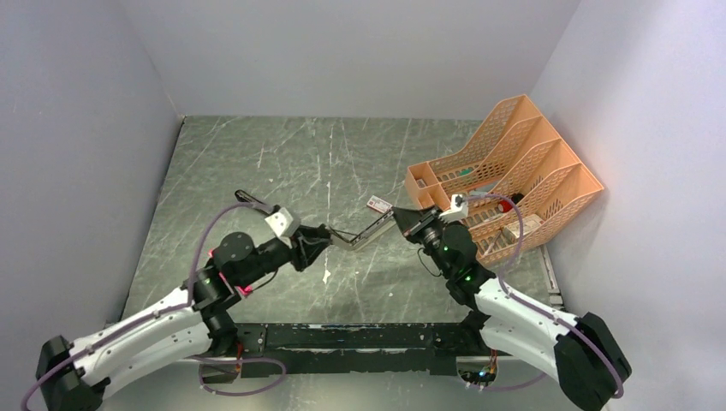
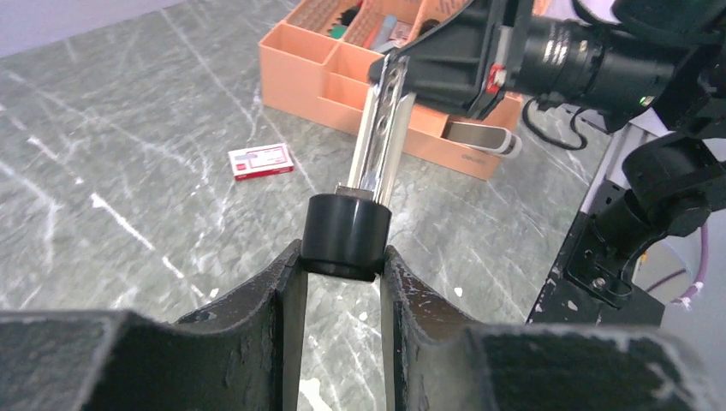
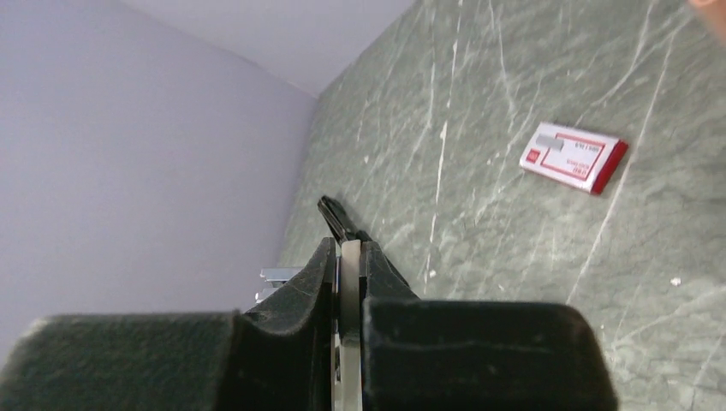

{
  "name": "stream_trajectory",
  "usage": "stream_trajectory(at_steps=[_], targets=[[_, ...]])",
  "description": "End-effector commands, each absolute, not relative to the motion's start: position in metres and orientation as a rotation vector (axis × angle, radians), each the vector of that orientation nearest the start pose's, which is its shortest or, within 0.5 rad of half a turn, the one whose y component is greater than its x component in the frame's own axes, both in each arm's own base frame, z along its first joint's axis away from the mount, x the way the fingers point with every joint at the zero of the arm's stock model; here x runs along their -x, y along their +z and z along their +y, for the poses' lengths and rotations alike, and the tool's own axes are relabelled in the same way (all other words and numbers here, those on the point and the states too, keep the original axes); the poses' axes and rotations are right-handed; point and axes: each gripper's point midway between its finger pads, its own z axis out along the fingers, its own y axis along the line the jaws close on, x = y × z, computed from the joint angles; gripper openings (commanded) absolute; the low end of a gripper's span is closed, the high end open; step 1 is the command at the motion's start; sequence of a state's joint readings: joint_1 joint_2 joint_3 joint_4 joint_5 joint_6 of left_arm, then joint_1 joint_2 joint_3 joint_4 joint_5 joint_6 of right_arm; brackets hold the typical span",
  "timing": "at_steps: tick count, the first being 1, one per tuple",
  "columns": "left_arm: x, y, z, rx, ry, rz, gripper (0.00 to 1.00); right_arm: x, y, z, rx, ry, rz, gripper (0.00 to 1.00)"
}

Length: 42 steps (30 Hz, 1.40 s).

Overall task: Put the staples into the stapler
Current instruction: Open the stapler at the center of the board.

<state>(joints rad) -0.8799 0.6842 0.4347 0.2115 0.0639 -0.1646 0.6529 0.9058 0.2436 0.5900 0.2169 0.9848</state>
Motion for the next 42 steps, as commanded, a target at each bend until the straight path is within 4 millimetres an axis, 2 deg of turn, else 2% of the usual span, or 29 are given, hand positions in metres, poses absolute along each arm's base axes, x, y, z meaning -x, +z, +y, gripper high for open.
stream_trajectory(at_steps=[1, 7, 12, 16, 20, 22, 25, 27, 28, 29, 37, 42], targets=[[-0.205, 0.251, -0.206, -0.34, -0.734, 1.512, 0.14, -0.297, 0.198, 0.161, -0.568, 0.931, 1.602, 0.0], [-0.198, 0.25, -0.162, -0.108, -0.726, 1.489, 0.52, -0.312, 0.249, 0.136, -0.609, 0.99, 1.488, 0.0], [-0.191, 0.259, -0.143, -0.042, -0.737, 1.436, 0.7, -0.315, 0.279, 0.139, -0.591, 1.077, 1.445, 0.0], [-0.187, 0.271, -0.145, -0.113, -0.722, 1.409, 0.78, -0.311, 0.292, 0.146, -0.574, 1.148, 1.428, 0.0], [-0.184, 0.286, -0.164, -0.294, -0.703, 1.37, 0.79, -0.308, 0.295, 0.152, -0.567, 1.199, 1.436, 0.0], [-0.185, 0.287, -0.182, -0.419, -0.686, 1.372, 0.81, -0.306, 0.294, 0.155, -0.567, 1.22, 1.442, 0.0], [-0.191, 0.28, -0.214, -0.624, -0.655, 1.401, 0.84, -0.302, 0.294, 0.158, -0.551, 1.243, 1.454, 0.0], [-0.198, 0.268, -0.239, -0.744, -0.658, 1.44, 0.86, -0.298, 0.294, 0.161, -0.53, 1.257, 1.464, 0.0], [-0.2, 0.266, -0.25, -0.795, -0.667, 1.439, 0.92, -0.298, 0.293, 0.162, -0.525, 1.257, 1.47, 0.0], [-0.201, 0.264, -0.259, -0.838, -0.677, 1.433, 0.94, -0.296, 0.294, 0.163, -0.519, 1.263, 1.472, 0.0], [-0.211, 0.245, -0.309, -1.034, -0.731, 1.374, 0.96, -0.288, 0.293, 0.167, -0.484, 1.299, 1.484, 0.0], [-0.209, 0.232, -0.325, -1.089, -0.788, 1.365, 0.96, -0.285, 0.292, 0.17, -0.47, 1.321, 1.487, 0.0]])
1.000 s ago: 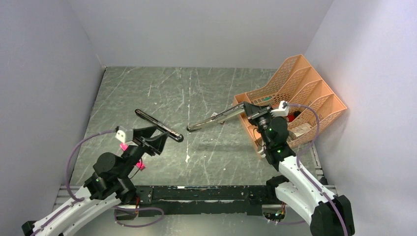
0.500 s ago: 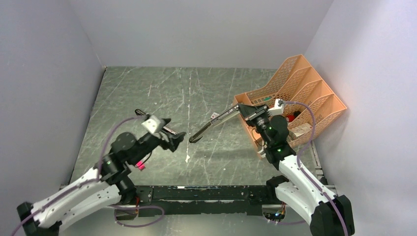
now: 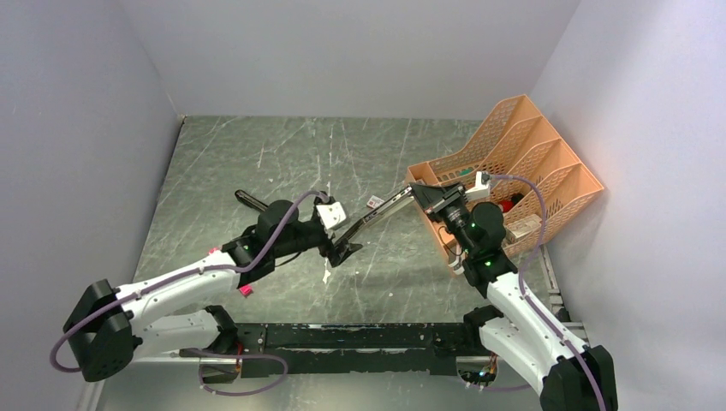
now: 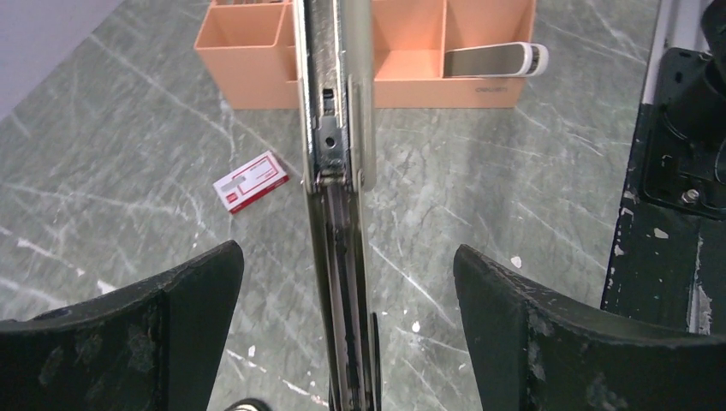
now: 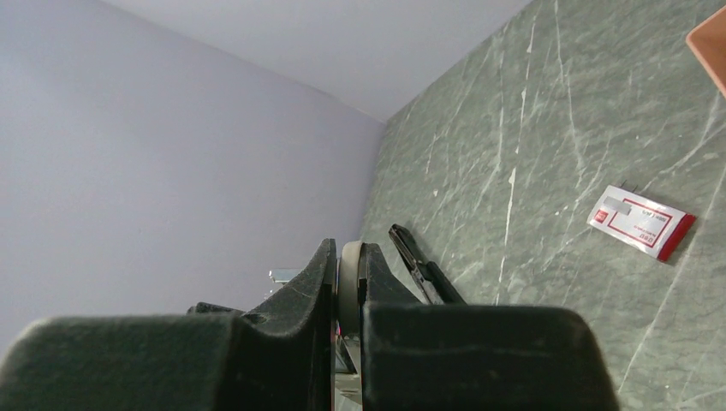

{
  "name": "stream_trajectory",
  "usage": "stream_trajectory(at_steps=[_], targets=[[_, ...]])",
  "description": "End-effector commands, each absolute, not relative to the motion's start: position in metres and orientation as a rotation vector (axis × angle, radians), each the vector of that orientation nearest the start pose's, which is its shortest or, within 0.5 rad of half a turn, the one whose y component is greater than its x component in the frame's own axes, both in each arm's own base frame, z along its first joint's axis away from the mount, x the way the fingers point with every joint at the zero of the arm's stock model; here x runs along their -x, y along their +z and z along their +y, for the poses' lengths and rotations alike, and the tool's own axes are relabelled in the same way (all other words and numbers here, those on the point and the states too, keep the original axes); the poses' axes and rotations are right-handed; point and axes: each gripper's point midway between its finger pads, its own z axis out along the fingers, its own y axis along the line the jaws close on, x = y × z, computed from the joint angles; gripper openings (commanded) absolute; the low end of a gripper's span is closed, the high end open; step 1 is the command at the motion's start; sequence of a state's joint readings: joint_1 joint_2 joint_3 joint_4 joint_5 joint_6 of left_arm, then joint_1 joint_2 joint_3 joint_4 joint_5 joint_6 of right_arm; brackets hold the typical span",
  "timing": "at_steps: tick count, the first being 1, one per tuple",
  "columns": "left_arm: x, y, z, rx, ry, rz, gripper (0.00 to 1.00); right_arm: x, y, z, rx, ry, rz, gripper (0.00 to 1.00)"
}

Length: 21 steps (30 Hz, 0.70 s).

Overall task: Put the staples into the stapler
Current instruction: Open the stapler at the center of the board.

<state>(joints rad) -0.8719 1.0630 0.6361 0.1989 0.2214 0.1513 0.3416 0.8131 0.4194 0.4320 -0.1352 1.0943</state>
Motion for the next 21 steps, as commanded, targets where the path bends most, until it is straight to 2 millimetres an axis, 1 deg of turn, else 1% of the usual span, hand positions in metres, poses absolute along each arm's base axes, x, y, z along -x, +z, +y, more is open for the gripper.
stream_trajectory(at_steps=[1, 4, 6, 8, 14, 18, 21], targets=[[-0.21, 0.23, -0.326, -1.094, -0.789, 1.368, 0.96, -0.285, 0.292, 0.171, -0.468, 1.326, 1.487, 0.0], [-0.212, 0.224, -0.33, -1.109, -0.789, 1.378, 0.92, -0.283, 0.291, 0.171, -0.47, 1.336, 1.485, 0.0], [-0.214, 0.221, -0.332, -1.114, -0.788, 1.391, 0.88, -0.283, 0.29, 0.171, -0.476, 1.339, 1.486, 0.0], [-0.218, 0.217, -0.334, -1.111, -0.783, 1.409, 0.81, -0.283, 0.29, 0.171, -0.476, 1.344, 1.485, 0.0], [-0.223, 0.211, -0.338, -1.133, -0.763, 1.448, 0.54, -0.282, 0.287, 0.17, -0.491, 1.343, 1.488, 0.0], [-0.224, 0.205, -0.337, -1.15, -0.753, 1.494, 0.44, -0.282, 0.288, 0.169, -0.494, 1.341, 1.484, 0.0], [-0.223, 0.202, -0.336, -1.159, -0.755, 1.523, 0.31, -0.281, 0.289, 0.167, -0.501, 1.331, 1.477, 0.0]])
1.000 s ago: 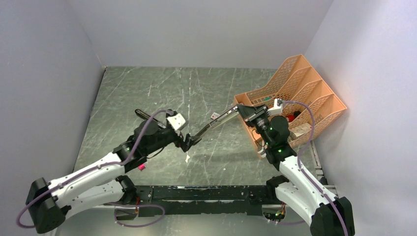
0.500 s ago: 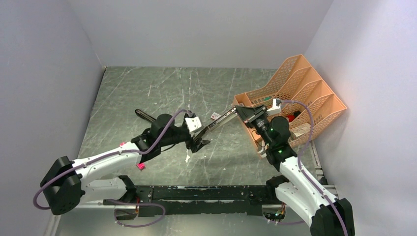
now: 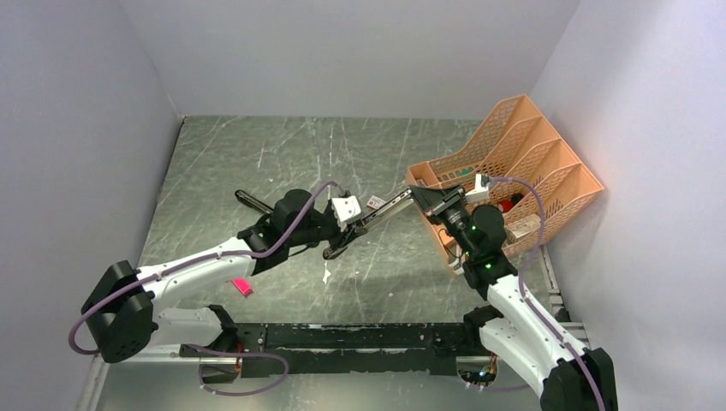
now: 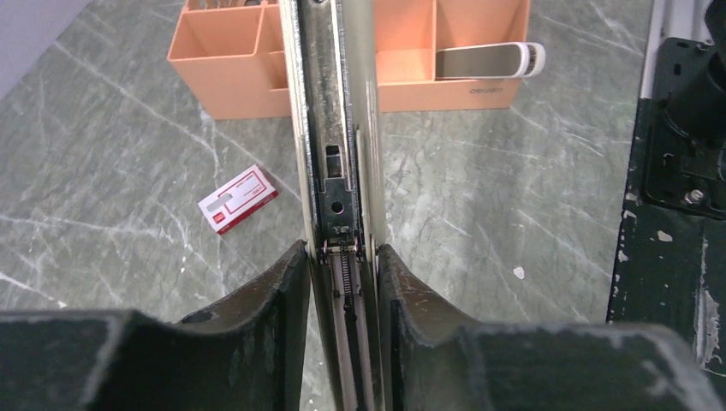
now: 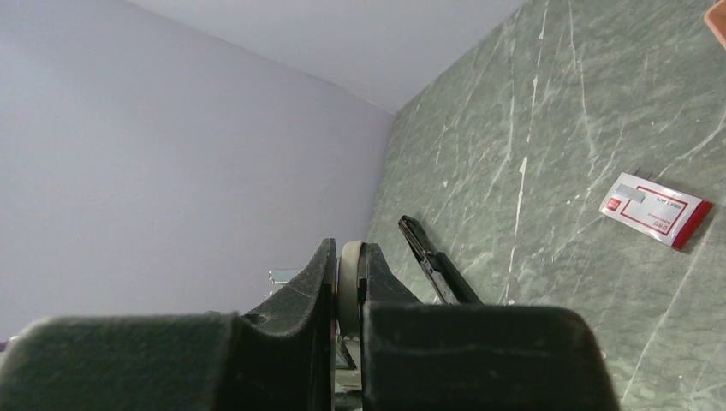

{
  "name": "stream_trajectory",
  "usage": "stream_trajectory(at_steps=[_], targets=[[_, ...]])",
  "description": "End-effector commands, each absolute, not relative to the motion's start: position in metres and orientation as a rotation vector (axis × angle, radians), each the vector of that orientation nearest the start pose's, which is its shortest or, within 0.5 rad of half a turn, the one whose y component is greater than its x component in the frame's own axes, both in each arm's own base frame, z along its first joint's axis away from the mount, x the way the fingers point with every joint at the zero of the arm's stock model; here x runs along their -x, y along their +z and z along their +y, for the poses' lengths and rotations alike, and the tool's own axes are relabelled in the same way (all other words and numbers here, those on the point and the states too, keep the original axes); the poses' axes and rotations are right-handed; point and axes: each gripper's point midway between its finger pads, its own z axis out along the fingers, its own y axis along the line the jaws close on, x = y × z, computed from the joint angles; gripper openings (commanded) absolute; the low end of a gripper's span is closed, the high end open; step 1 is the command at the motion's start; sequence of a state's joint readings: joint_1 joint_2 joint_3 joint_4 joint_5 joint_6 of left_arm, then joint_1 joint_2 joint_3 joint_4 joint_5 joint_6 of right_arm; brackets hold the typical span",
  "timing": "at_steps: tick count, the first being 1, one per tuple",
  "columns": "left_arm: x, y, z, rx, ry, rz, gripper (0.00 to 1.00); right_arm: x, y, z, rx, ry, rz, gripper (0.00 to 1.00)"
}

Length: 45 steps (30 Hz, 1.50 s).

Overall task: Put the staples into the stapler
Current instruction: Open the stapler at the center of the board, then place the stapler at the center of the board.

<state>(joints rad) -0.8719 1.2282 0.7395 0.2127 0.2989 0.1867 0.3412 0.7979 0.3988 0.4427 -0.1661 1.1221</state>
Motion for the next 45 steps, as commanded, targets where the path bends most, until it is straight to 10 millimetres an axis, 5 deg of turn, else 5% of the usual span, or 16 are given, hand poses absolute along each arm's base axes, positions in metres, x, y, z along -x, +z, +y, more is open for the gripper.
stream_trajectory(at_steps=[1, 5, 10, 21, 26, 31, 45], targets=[[-0.222, 0.201, -0.336, -1.164, -0.757, 1.534, 0.26, -0.281, 0.288, 0.165, -0.504, 1.323, 1.477, 0.0], [-0.217, 0.201, -0.332, -1.18, -0.763, 1.568, 0.07, -0.282, 0.287, 0.161, -0.515, 1.29, 1.471, 0.0], [-0.204, 0.203, -0.326, -1.233, -0.786, 1.561, 0.07, -0.281, 0.287, 0.159, -0.505, 1.264, 1.477, 0.05], [-0.185, 0.203, -0.302, -1.392, -0.726, 1.556, 0.07, -0.284, 0.274, 0.136, -0.484, 1.034, 1.51, 0.41], [-0.175, 0.177, -0.286, -1.547, -0.669, 1.594, 0.07, -0.28, 0.268, 0.127, -0.414, 0.92, 1.533, 0.44], [-0.167, 0.138, -0.271, -1.738, -0.619, 1.68, 0.07, -0.27, 0.258, 0.144, -0.238, 0.937, 1.58, 0.45], [-0.173, 0.077, -0.275, -1.894, -0.594, 1.693, 0.1, -0.247, 0.218, 0.173, 0.059, 1.008, 1.652, 0.5]])
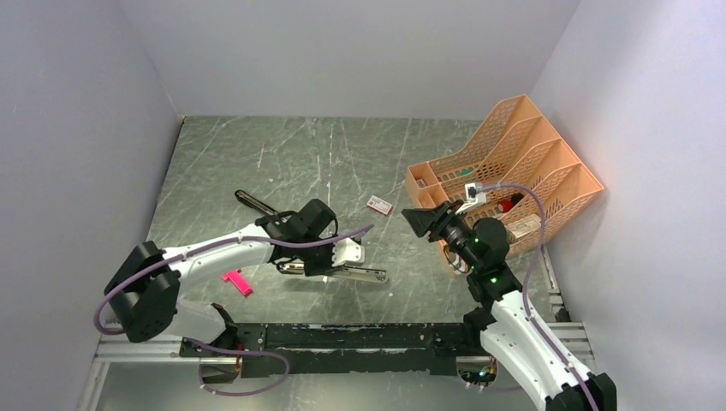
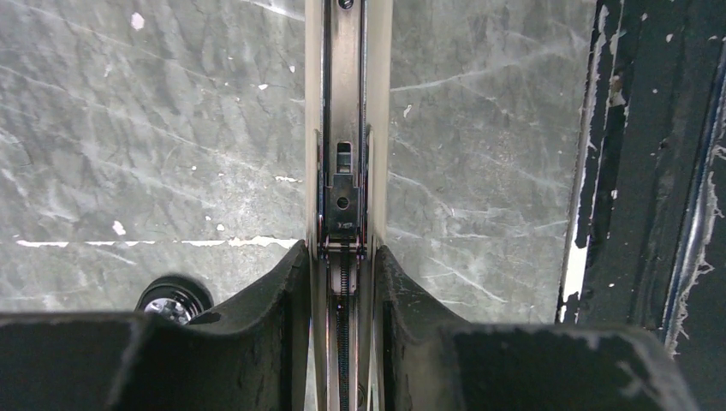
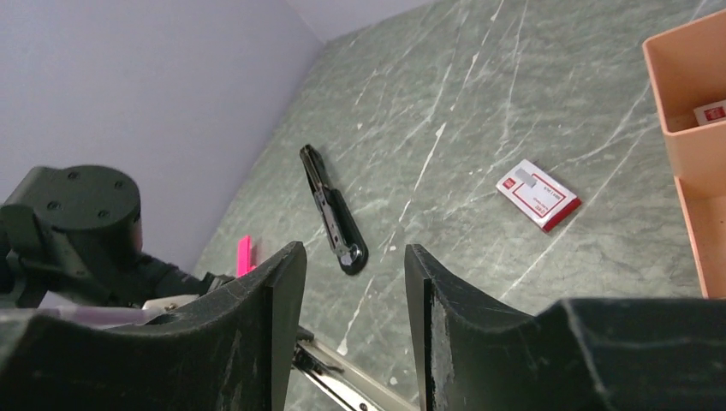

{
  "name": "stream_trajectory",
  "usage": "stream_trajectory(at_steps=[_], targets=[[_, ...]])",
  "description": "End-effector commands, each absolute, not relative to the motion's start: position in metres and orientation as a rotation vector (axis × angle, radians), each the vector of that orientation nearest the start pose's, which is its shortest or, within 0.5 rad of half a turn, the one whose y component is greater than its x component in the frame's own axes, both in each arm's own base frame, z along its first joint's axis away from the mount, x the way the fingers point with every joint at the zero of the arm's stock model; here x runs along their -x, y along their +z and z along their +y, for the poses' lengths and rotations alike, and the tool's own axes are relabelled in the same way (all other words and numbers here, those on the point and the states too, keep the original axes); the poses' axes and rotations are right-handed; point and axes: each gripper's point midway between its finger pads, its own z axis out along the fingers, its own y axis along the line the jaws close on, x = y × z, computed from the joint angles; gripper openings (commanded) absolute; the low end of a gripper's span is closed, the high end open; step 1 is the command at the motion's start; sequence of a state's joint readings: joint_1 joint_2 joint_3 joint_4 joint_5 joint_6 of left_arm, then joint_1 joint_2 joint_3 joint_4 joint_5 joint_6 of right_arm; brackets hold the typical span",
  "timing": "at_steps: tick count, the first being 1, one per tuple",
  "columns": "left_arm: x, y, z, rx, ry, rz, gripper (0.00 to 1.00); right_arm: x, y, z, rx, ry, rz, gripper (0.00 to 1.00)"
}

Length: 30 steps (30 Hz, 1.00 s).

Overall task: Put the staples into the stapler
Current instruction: Place the stapler at the center of the board.

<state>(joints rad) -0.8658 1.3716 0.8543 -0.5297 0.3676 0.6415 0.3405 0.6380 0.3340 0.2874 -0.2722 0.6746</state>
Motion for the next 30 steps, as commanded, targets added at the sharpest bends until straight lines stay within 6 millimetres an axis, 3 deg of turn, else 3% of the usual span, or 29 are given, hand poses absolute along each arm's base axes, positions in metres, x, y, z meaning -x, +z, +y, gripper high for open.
stream_trajectory(at_steps=[1, 8, 14, 21, 23, 26, 30], targets=[[-0.173, 0.075, -0.278, 2.675, 0.849, -2.376, 0.1, -0.246, 0.215, 0.174, 0.062, 1.013, 1.658, 0.51], [-0.175, 0.051, -0.278, 2.658, 0.802, -2.345, 0.19, -0.241, 0.195, 0.177, 0.072, 1.03, 1.704, 0.53], [-0.181, 0.032, -0.264, 2.606, 0.641, -2.371, 0.34, -0.242, 0.18, 0.174, 0.016, 1.032, 1.726, 0.53], [-0.176, 0.019, -0.256, 2.566, 0.582, -2.344, 0.4, -0.242, 0.168, 0.175, 0.024, 1.031, 1.758, 0.54], [-0.177, 0.023, -0.257, 2.57, 0.582, -2.364, 0.41, -0.242, 0.166, 0.175, 0.038, 1.016, 1.769, 0.54], [-0.184, 0.045, -0.267, 2.606, 0.63, -2.443, 0.46, -0.242, 0.163, 0.174, 0.073, 0.988, 1.781, 0.55], [-0.192, 0.104, -0.285, 2.674, 0.806, -2.639, 0.52, -0.241, 0.16, 0.18, 0.15, 0.991, 1.799, 0.58]])
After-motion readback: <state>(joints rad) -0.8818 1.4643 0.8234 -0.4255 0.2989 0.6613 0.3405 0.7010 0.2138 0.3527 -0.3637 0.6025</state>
